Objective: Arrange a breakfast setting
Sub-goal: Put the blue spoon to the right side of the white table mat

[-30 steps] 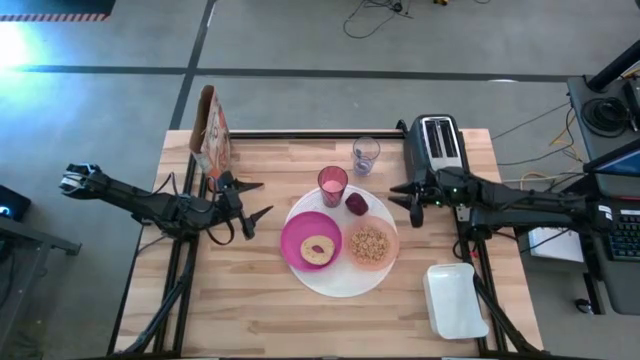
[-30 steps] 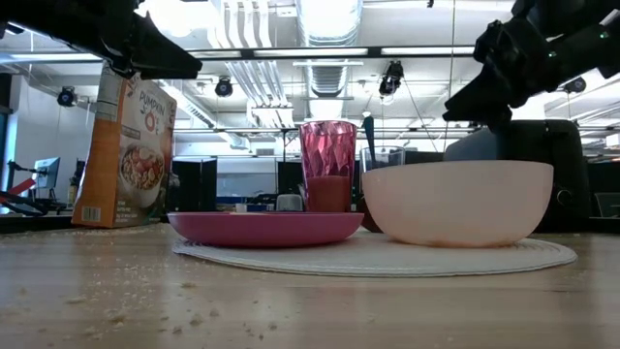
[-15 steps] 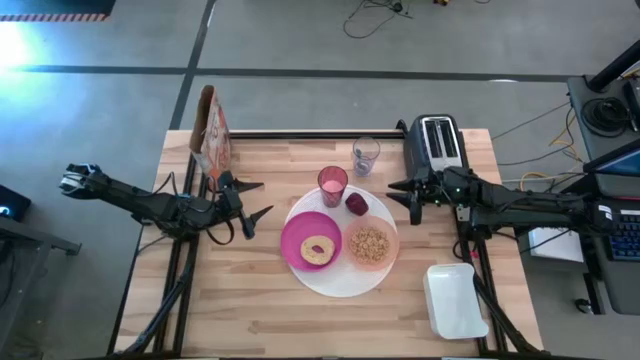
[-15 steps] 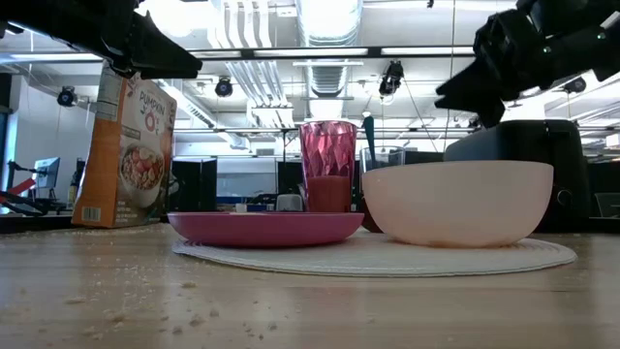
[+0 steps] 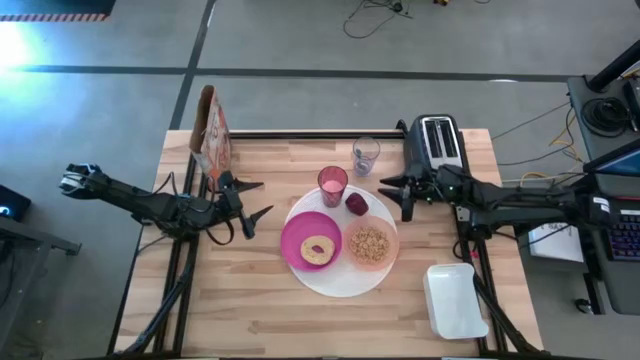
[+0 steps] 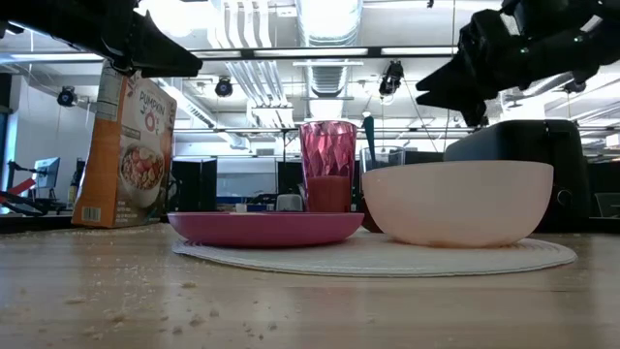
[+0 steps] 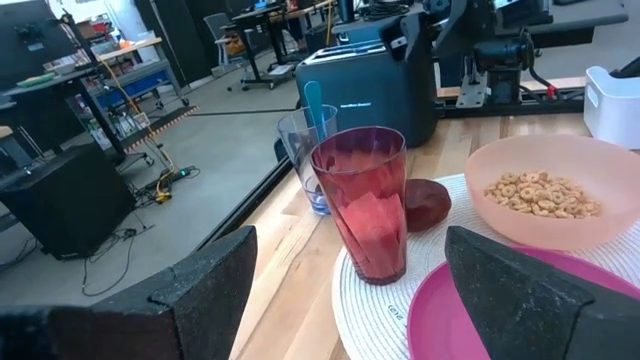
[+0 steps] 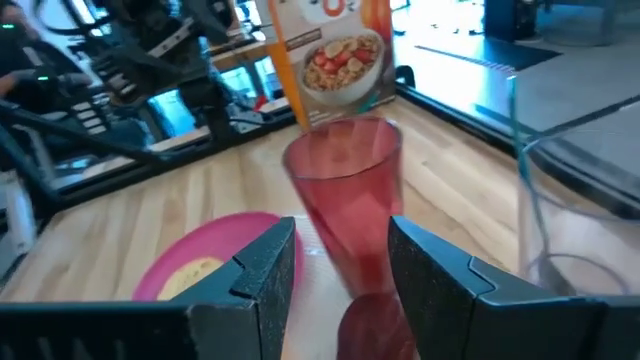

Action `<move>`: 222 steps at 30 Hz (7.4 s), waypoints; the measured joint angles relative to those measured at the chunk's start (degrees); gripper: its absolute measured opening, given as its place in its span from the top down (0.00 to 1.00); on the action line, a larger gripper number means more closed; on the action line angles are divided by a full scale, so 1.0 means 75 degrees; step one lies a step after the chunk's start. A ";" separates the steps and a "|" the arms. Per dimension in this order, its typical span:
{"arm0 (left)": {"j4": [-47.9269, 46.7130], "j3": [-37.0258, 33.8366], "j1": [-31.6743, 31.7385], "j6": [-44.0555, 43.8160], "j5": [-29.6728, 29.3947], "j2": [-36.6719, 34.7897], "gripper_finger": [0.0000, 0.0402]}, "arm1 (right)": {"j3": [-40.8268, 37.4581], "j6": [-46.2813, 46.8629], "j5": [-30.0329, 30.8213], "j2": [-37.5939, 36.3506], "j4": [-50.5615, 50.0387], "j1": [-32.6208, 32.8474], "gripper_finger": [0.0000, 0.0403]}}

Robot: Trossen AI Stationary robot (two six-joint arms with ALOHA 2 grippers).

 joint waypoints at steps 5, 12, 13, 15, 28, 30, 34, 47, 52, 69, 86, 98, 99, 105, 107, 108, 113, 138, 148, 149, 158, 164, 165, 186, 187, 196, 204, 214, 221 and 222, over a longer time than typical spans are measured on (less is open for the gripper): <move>0.0001 0.0000 0.0001 0.0011 0.0000 0.0000 0.24 | 0.0423 -0.0050 0.0256 0.0613 0.0000 -0.0003 0.63; 0.0003 0.0000 0.0002 0.0201 0.0000 0.0000 0.24 | 0.1373 -0.0090 0.0975 0.1837 -0.0013 -0.0003 0.66; 0.0001 0.0000 -0.0001 0.0201 0.0000 -0.0002 0.24 | 0.1528 -0.0114 0.1061 0.1993 -0.0012 -0.0007 0.66; 0.0004 0.0000 -0.0001 0.0199 0.0000 0.0000 0.24 | 0.1816 -0.0137 0.1060 0.2299 -0.0043 -0.0017 0.66; -0.0044 0.0000 0.0001 0.0198 0.0015 0.0000 0.24 | 0.3419 -0.0149 0.2147 0.3371 -0.1661 -0.0070 0.50; -0.0051 0.0000 0.0002 0.0198 0.0015 0.0000 0.24 | 0.3483 -0.0133 0.2345 0.3358 -0.1894 -0.0068 0.49; -0.0077 0.0000 0.0002 0.0198 0.0017 -0.0002 0.24 | 0.3528 0.0029 0.2947 0.3310 -0.2012 -0.0067 0.48; -0.0112 -0.0005 0.0001 0.0198 0.0023 0.0000 0.24 | 0.3535 0.0069 0.3074 0.3738 -0.1929 -0.0327 0.49; -0.0109 -0.0012 -0.0001 0.0195 0.0026 0.0000 0.24 | 0.3535 -0.0136 0.3599 0.3882 -0.1861 -0.0453 0.49; -0.0107 -0.0015 0.0002 0.0195 0.0031 0.0000 0.24 | 0.3535 -0.0906 0.3587 0.4403 -0.1535 -0.0516 0.57; -0.0077 -0.0017 0.0000 -0.0098 0.0230 0.0000 0.24 | 0.3535 -0.1533 0.3576 0.4301 -0.1312 -0.0530 0.97; -0.0086 -0.0017 -0.0001 -0.0340 0.0256 -0.0002 0.24 | 0.3529 -0.1673 0.3171 0.3787 -0.1314 -0.0533 0.98; -0.0092 -0.0017 0.0002 -0.0388 0.0322 0.0000 0.24 | 0.3529 -0.1690 0.3168 0.3674 -0.1323 -0.0531 0.98; -0.0030 -0.0017 0.0000 -0.0347 0.0514 0.0000 0.24 | 0.3529 -0.1778 0.2884 0.2904 -0.1353 -0.0533 0.98; 0.0021 -0.0017 0.0001 -0.0329 0.0529 0.0000 0.24 | 0.3529 -0.1823 0.2777 0.2645 -0.1353 -0.0505 0.98; 0.0042 -0.0014 0.0002 -0.0268 0.0530 0.0000 0.24 | 0.3529 -0.1893 0.2772 0.2530 -0.1353 -0.0487 0.98; 0.0081 0.0189 0.0001 0.0087 0.0528 0.0000 0.24 | 0.3529 -0.2439 0.2572 0.2006 -0.1401 -0.0349 0.98; 0.0412 0.2166 0.0002 0.3066 0.0148 0.2585 0.24 | 0.3529 -0.5327 -0.2804 0.1302 -0.1053 -0.0182 0.98; 0.0547 0.3503 0.0232 0.3168 0.0294 0.4655 0.28 | 0.3529 -0.6974 -0.3540 0.1302 -0.1146 0.0365 0.98; 0.0725 0.3563 0.0326 0.3225 0.0445 0.4832 0.30 | 0.3529 -0.7171 -0.3666 0.1302 -0.1147 0.0425 0.98; 0.1968 0.4282 0.1061 0.4394 0.1022 0.5982 0.40 | 0.3529 -0.8145 -0.3772 0.1267 -0.1349 0.0857 0.98; 0.2071 0.4929 0.1302 0.4485 0.1023 0.6718 0.45 | 0.3529 -0.8745 -0.3771 0.1242 -0.1471 0.0962 0.98; 0.2066 0.5008 0.1297 0.4492 0.1020 0.6808 0.45 | 0.3529 -0.8863 -0.3769 0.1226 -0.1550 0.0959 0.98; 0.2074 0.5397 0.1296 0.4424 0.1035 0.7128 0.91 | 0.3529 -1.0703 -0.3540 0.0967 -0.2539 0.0956 0.98; 0.2075 0.5397 0.1305 0.4421 0.1045 0.7128 0.93 | 0.3529 -1.0701 -0.3533 0.0961 -0.2540 0.0956 0.98; 0.2092 0.5397 0.1395 0.4162 0.1099 0.7128 0.95 | 0.3529 -1.0675 -0.3540 0.0967 -0.2545 0.0953 0.98; 0.2056 0.5396 0.1392 0.4239 0.1121 0.7128 0.99 | 0.3538 -0.8979 -0.3475 0.0967 -0.2476 0.0950 0.98; 0.2154 0.5394 0.1420 0.4407 0.1006 0.7128 1.00 | 0.3542 -0.5012 -0.2901 0.0816 -0.2419 0.0956 0.86; 0.2166 0.5394 0.1438 0.4590 0.0765 0.7128 1.00 | 0.3538 -0.3744 -0.2963 0.0693 -0.2635 0.0956 0.69; 0.2164 0.5394 0.1438 0.4674 0.0666 0.7127 1.00 | 0.3538 -0.3507 -0.2961 0.0672 -0.2686 0.0956 0.67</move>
